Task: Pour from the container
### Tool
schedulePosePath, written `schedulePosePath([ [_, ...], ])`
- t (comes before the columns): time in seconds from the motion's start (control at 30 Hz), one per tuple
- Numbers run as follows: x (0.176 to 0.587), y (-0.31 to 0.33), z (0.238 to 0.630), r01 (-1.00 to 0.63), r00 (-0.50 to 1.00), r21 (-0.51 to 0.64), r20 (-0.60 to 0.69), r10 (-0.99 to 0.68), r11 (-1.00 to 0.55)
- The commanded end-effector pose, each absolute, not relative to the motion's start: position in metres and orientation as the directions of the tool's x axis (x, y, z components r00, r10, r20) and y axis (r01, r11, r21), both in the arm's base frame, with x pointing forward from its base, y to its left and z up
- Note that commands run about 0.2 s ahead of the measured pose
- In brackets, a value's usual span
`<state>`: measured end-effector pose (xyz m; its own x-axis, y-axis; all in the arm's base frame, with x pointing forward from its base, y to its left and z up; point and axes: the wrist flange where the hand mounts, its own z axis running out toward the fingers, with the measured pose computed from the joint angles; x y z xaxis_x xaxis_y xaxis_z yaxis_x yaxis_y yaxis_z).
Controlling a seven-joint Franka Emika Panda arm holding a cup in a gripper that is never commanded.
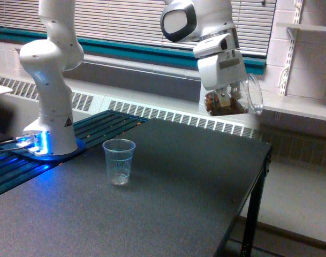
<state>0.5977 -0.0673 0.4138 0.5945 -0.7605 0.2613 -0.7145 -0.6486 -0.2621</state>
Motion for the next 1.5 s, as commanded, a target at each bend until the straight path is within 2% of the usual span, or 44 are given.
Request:
schedulePosePath([
  [0.03,0.590,-0.068,0.463,-0.683,0.575,-0.327,0.311,-0.757,-0.653],
  [0.37,0.572,-0.063,0.506,-0.646,0.568,-0.347,0.377,-0.732,-0.680],
  [0.73,0.524,-0.057,0.538,-0.599,0.574,-0.351,0.439,-0.691,-0.720],
  [1.5,0.451,-0.078,0.471,-0.647,0.616,-0.249,0.384,-0.687,-0.720],
])
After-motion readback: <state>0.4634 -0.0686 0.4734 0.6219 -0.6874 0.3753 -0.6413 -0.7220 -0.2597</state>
